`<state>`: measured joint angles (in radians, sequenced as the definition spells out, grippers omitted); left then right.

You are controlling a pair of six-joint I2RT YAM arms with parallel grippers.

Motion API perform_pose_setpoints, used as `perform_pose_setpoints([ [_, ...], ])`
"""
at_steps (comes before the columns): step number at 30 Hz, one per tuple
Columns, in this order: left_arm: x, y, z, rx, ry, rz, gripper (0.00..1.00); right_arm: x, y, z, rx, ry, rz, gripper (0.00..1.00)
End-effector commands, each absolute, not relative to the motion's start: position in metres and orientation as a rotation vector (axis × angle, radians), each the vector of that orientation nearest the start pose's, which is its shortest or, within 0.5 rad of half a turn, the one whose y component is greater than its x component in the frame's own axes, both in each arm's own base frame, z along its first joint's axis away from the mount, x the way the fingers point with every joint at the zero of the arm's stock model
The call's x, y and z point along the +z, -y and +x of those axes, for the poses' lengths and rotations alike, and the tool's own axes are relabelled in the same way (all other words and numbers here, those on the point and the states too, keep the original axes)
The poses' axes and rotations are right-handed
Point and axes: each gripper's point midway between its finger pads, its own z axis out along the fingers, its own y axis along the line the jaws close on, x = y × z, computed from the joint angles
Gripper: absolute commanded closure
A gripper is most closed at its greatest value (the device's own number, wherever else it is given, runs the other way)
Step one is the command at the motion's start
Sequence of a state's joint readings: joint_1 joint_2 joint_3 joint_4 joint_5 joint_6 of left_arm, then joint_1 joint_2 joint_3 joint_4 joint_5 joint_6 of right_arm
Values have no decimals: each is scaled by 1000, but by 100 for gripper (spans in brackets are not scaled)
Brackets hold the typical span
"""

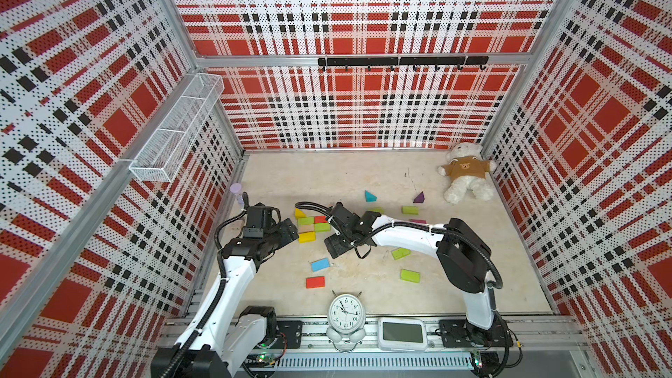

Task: Assemble a carrot with building blocks
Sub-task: Adjust the building block at the center of the board.

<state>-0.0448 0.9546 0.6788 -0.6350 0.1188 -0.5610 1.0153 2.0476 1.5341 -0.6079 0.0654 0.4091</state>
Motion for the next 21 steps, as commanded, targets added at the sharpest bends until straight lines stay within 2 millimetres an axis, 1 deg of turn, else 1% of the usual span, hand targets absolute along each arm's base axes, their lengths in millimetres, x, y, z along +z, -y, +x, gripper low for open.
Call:
perform_pose_setpoints([
  [1,131,34,270,-448,-2427,-604,15,51,-408,275,225,-2630,-822,16],
  [3,131,30,268,-444,-2423,-629,15,48,-411,277,211,-2635,-824,16],
  [5,131,27,266,-443,-2416,-648,15,42,-410,278,183,-2652,-822,17],
  [9,129,20,263,-442,-2412,-680,15,32,-411,275,194,-2674,-822,18],
  [12,127,20,265,-457,-2407,-688,15,28,-413,272,227,-2689,-807,19],
  [21,123,21,266,-464,-2416,-696,15,18,-419,271,250,-2709,-805,21],
])
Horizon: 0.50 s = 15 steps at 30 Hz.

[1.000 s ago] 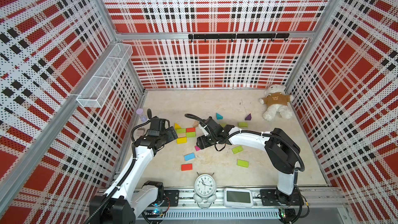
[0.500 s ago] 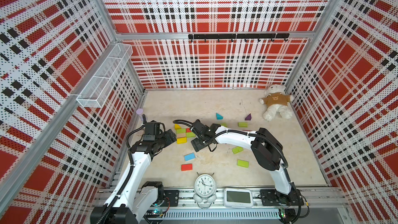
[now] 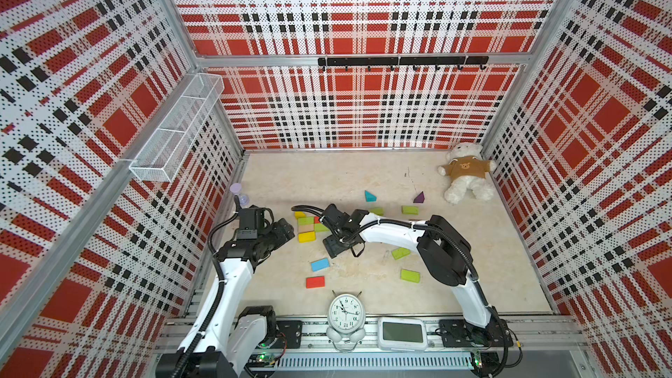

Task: Assemble a carrot with building blocks
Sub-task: Adjust the building block at the center of the board.

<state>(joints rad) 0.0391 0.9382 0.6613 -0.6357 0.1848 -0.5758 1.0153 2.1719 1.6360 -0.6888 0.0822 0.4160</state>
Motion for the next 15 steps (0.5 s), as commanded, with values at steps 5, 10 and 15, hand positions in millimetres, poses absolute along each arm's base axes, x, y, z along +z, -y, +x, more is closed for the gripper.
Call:
perform_pose_setpoints([
  [5,121,20,265,-461,-2419,-704,15,18,-421,272,253,-2706,-796,31],
  [10,109,22,264,-469,-2445,-720,17,27,-430,278,324,-2699,-734,56],
  [15,89,25,265,-491,-2487,-746,21,36,-446,290,460,-2703,-642,54],
])
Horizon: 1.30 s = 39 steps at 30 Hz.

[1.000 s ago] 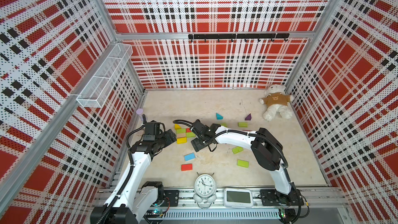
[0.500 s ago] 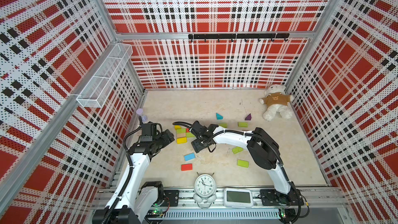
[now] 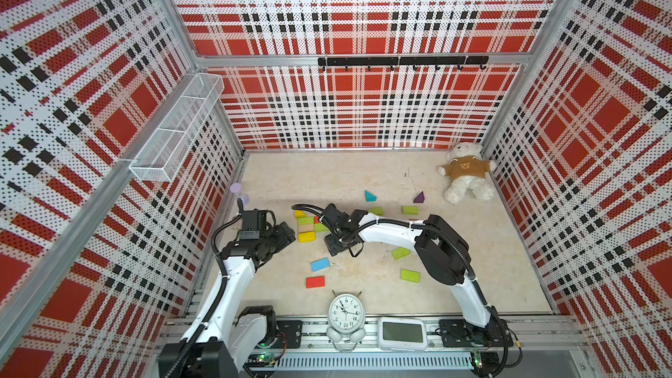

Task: Assemble a carrot with building blocks
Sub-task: Adjust the building block at the center of the board.

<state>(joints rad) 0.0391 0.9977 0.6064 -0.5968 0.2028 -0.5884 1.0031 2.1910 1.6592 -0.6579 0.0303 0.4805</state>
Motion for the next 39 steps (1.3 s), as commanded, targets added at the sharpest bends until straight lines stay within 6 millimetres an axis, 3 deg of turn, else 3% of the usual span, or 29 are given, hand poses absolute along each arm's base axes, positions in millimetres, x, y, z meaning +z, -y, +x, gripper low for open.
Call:
perform_pose_setpoints([
  [1,86,25,265,-493,-2491,-753,21,37,-447,293,469,-2703,-628,54],
  [8,74,25,267,-486,-2503,-762,26,41,-461,306,499,-2695,-561,53],
  [26,70,33,270,-546,-2506,-745,28,30,-474,311,549,-2745,-420,49],
  [34,70,35,270,-561,-2506,-745,28,34,-478,313,580,-2744,-381,32],
  [39,69,36,270,-568,-2506,-743,28,46,-476,316,613,-2713,-348,28],
])
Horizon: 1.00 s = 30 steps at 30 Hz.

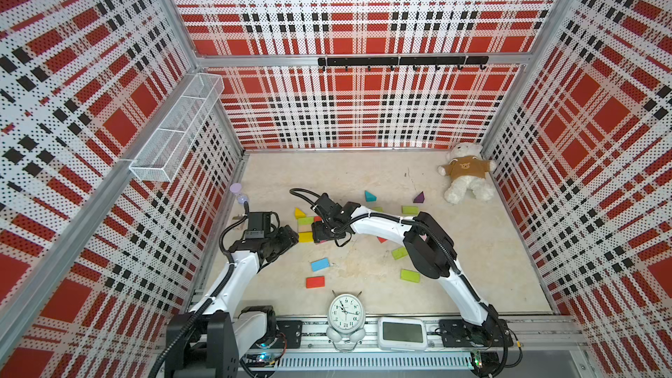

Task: Assemble a carrot with building blocks
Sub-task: Adjust the building block at the center of the board, then assemble the building block at the center of the board.

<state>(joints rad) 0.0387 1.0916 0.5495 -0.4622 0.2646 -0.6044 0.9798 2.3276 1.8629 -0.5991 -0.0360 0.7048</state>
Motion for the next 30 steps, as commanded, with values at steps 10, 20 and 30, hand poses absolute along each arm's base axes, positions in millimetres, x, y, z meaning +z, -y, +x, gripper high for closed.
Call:
perform_pose_setpoints([
  [10,63,40,267,-553,-2534,-731,36,82,-460,314,629,-2638,-355,27],
  [20,59,34,277,-520,-2476,-745,58,76,-450,282,683,-2625,-458,63],
  [30,46,36,302,-579,-2419,-768,61,42,-471,270,782,-2682,-467,83],
])
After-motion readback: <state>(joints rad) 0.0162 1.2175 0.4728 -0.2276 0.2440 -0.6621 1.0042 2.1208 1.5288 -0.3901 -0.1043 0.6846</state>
